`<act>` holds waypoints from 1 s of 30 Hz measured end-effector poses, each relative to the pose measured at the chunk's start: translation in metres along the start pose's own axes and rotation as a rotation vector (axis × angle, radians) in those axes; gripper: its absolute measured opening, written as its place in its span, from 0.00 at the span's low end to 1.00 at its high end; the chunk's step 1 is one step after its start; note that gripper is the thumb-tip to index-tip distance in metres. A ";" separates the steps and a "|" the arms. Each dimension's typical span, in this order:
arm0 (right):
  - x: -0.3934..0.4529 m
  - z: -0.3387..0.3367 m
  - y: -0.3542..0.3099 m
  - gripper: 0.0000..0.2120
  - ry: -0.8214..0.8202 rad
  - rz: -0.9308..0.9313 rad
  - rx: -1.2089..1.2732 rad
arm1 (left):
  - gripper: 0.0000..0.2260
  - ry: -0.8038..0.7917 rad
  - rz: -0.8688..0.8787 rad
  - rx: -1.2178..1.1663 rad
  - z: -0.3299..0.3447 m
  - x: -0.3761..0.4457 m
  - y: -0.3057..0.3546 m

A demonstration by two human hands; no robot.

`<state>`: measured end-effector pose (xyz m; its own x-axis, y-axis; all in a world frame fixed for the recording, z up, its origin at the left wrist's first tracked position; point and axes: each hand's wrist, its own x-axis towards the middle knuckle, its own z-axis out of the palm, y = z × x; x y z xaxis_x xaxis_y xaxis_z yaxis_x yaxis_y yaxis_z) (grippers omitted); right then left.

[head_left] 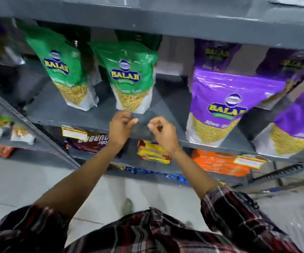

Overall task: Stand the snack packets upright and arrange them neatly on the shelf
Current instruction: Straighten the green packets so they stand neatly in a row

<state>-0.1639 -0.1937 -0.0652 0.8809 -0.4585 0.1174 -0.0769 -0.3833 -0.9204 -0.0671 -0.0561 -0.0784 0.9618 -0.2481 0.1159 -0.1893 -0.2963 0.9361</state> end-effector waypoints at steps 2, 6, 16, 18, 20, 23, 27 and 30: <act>0.030 0.016 -0.014 0.14 0.044 0.058 -0.026 | 0.18 0.027 0.004 0.029 -0.025 0.032 -0.007; 0.080 0.032 -0.026 0.28 0.022 0.133 -0.041 | 0.30 -0.097 -0.039 0.055 -0.052 0.088 -0.016; 0.106 0.051 -0.018 0.23 0.047 0.228 -0.089 | 0.22 -0.385 -0.013 0.071 -0.060 0.128 -0.026; 0.101 0.054 -0.017 0.22 0.055 0.225 -0.083 | 0.21 -0.356 0.010 0.061 -0.060 0.121 -0.030; 0.092 0.055 -0.014 0.21 0.050 0.219 -0.058 | 0.21 -0.339 0.025 0.035 -0.061 0.111 -0.034; 0.077 0.054 -0.009 0.21 0.056 0.199 -0.068 | 0.20 -0.332 0.058 0.015 -0.063 0.095 -0.035; 0.061 0.054 -0.005 0.23 0.072 0.179 -0.115 | 0.20 -0.319 0.050 -0.009 -0.068 0.077 -0.035; 0.047 0.055 -0.005 0.22 0.059 0.178 -0.088 | 0.19 -0.284 0.021 -0.037 -0.071 0.061 -0.035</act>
<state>-0.0965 -0.1697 -0.0758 0.8212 -0.5704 -0.0198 -0.2713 -0.3595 -0.8928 0.0120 0.0046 -0.0810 0.8626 -0.5041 0.0427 -0.1962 -0.2555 0.9467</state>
